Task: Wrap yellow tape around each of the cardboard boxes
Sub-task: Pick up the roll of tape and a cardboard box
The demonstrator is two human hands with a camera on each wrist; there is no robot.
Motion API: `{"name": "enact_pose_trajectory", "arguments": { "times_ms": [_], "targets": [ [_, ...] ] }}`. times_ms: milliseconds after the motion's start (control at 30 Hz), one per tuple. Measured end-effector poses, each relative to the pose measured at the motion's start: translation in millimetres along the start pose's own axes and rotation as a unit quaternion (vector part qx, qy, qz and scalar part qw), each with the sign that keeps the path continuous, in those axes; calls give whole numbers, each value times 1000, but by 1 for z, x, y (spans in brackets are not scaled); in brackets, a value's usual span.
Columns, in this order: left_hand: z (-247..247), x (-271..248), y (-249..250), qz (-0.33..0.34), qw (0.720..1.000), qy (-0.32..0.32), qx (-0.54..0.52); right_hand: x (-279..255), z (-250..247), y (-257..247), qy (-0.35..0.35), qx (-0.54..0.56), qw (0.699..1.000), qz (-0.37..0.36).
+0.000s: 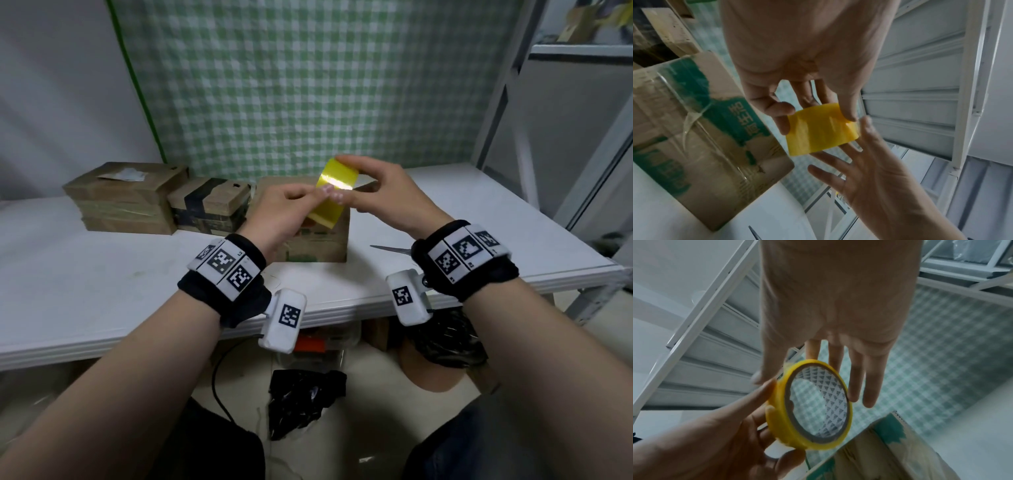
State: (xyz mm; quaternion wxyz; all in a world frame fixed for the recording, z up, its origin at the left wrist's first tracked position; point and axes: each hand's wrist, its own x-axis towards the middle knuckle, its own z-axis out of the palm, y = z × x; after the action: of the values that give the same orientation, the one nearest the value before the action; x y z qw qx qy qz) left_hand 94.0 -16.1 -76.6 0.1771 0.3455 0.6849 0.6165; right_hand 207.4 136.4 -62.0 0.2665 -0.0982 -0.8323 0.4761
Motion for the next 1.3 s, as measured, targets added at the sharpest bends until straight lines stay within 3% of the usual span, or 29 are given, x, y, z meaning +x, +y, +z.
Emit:
{"name": "enact_pose_trajectory", "arguments": {
  "times_ms": [100,200,333,533,733,833,1100,1300],
  "targets": [
    [4,0,3,14,1000,14,-14,2,3,3,-6,1,1000,-8],
    [3,4,1,35,999,31,0,4,5,4,50,29,998,4],
    [7,1,1,82,996,-12,32,10,-1,4,123,140,982,15],
    [8,5,-3,98,994,25,37,8,-8,10,90,91,986,109],
    [5,3,-1,120,991,14,64,7,-10,7,103,104,981,129],
    [5,2,-1,120,990,0,70,4,-10,5,76,119,983,116],
    [10,-2,3,141,987,-36,64,6,-8,6,119,145,975,117],
    [23,-11,4,84,989,-120,23,10,-6,10,149,32,984,89]
  ]
}}
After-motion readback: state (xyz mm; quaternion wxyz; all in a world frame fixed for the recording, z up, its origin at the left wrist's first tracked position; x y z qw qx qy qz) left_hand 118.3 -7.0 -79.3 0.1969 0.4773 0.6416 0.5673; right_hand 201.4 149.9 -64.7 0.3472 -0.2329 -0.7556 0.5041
